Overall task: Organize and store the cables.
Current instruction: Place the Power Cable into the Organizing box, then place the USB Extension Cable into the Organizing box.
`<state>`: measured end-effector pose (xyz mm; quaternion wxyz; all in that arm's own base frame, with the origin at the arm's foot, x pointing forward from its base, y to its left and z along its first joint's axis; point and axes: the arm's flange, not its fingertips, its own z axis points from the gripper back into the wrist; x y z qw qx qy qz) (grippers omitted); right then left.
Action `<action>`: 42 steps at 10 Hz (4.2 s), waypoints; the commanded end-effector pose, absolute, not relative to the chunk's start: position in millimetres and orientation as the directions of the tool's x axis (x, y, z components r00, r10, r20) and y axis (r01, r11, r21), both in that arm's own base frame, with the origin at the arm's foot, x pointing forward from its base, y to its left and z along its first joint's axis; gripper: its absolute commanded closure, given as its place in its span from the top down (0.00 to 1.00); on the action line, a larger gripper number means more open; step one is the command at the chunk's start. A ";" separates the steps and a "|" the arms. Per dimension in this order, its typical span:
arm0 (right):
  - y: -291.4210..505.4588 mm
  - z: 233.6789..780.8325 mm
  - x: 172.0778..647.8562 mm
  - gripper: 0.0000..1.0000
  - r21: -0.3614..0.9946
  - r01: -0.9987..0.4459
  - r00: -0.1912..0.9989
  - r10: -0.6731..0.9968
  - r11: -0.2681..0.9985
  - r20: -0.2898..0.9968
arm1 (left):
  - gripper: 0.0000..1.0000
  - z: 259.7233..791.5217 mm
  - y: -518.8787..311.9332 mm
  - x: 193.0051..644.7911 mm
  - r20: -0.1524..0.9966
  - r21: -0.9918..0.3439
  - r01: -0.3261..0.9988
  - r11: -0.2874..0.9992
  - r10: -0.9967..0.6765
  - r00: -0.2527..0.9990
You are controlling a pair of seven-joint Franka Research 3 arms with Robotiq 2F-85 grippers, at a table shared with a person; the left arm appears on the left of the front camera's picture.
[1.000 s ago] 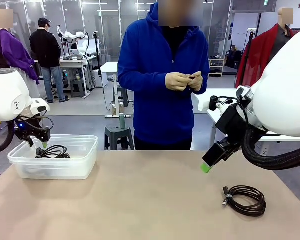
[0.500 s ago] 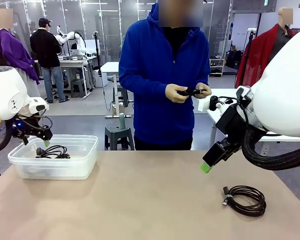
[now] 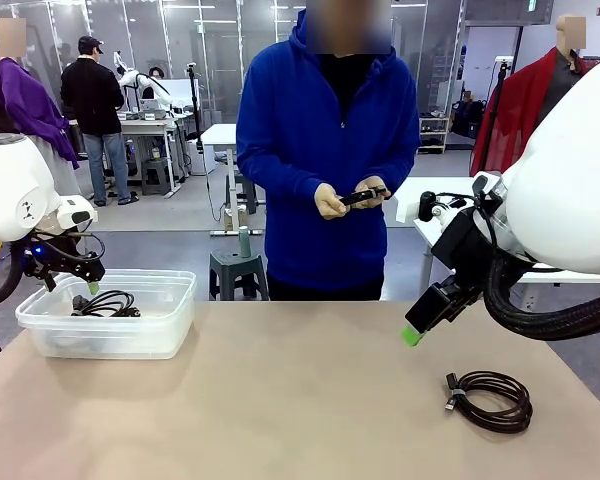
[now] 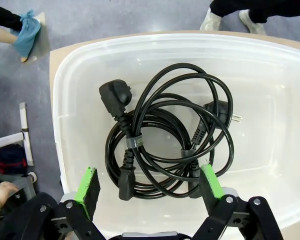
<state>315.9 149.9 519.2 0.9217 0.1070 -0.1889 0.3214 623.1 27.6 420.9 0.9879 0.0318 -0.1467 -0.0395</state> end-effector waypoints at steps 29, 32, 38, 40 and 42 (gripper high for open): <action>149.6 518.6 317.1 1.00 0.076 -0.630 0.723 0.549 0.773 0.420 | 1.00 552.2 -64.0 314.7 0.497 0.138 0.709 0.692 -0.667 0.555; 149.6 518.6 317.1 1.00 0.076 -0.630 0.723 0.549 0.773 0.420 | 1.00 552.2 -64.0 314.7 0.497 0.138 0.709 0.692 -0.667 0.555; 149.6 518.6 317.1 1.00 0.076 -0.630 0.723 0.549 0.773 0.420 | 1.00 552.2 -64.0 314.7 0.497 0.138 0.709 0.692 -0.667 0.555; 149.6 518.6 317.1 1.00 0.076 -0.630 0.723 0.549 0.773 0.420 | 1.00 552.2 -64.0 314.7 0.497 0.138 0.709 0.692 -0.667 0.555; 147.8 516.6 320.8 1.00 0.085 -0.577 0.768 0.504 0.813 0.396 | 1.00 552.2 -64.0 314.7 0.497 0.138 0.709 0.692 -0.667 0.555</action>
